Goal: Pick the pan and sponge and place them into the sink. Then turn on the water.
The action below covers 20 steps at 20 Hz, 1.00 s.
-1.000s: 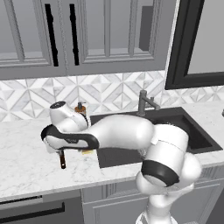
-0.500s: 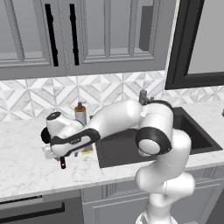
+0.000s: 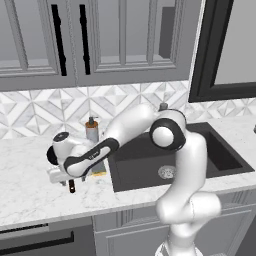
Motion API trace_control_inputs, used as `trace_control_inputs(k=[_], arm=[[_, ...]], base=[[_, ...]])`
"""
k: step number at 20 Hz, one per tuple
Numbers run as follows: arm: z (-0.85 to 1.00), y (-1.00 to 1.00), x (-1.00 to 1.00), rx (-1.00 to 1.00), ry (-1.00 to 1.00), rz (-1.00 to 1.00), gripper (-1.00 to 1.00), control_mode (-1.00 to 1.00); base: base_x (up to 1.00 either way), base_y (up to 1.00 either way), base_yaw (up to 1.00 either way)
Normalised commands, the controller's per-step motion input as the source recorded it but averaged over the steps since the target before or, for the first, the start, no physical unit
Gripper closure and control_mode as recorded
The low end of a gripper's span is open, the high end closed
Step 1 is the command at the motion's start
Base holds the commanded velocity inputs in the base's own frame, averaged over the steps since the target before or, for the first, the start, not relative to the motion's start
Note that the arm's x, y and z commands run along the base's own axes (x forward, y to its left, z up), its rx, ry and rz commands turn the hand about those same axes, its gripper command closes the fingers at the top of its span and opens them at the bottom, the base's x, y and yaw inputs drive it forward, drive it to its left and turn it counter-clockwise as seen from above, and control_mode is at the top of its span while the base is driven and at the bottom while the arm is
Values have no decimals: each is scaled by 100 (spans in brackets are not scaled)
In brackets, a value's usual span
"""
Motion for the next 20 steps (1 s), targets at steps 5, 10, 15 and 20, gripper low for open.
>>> trace_control_inputs(k=[5,10,15,20], arm=[[-1,32,22,0,0,-2,-100,-100],[-74,-30,1,0,-1,-3,-100,-100],[-100,-99,-26,12,-7,-12,-100,-100],[-100,-100,-43,18,-3,-13,-100,-100]], base=[[0,0,0],[0,0,0],[0,0,0],[0,0,0]])
